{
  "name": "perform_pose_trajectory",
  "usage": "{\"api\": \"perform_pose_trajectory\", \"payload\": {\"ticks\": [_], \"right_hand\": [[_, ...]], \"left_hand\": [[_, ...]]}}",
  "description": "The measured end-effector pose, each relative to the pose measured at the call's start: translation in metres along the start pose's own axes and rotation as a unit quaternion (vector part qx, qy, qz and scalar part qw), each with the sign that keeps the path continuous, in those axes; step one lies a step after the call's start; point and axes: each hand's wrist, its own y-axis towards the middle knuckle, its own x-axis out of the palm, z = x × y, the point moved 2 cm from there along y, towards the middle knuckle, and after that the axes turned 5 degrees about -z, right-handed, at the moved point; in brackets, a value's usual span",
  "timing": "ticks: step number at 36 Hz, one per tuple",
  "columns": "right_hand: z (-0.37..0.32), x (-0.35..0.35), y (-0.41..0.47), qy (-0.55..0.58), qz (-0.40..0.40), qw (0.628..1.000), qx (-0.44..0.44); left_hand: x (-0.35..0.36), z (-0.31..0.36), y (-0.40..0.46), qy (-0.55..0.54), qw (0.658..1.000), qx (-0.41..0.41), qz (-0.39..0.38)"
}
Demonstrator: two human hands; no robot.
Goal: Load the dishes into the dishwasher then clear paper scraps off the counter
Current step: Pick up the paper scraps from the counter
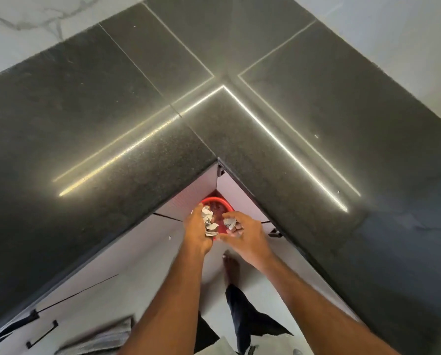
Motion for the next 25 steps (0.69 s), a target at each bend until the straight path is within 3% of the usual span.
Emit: {"api": "perform_pose_trajectory", "payload": {"ticks": [12, 19, 25], "right_hand": [[0.069, 0.05, 0.047, -0.004, 0.024, 0.996, 0.083], [0.119, 0.07, 0.087, -0.008, 0.02, 0.989, 0.147], [0.164, 0.077, 0.124, -0.015, 0.08, 0.983, 0.166]], "left_hand": [[-0.026, -0.04, 0.078, 0.048, 0.997, -0.012, 0.053], [-0.043, -0.068, 0.144, 0.066, 0.996, -0.049, 0.031], [-0.045, -0.079, 0.198, 0.117, 0.99, -0.07, 0.018]]}}
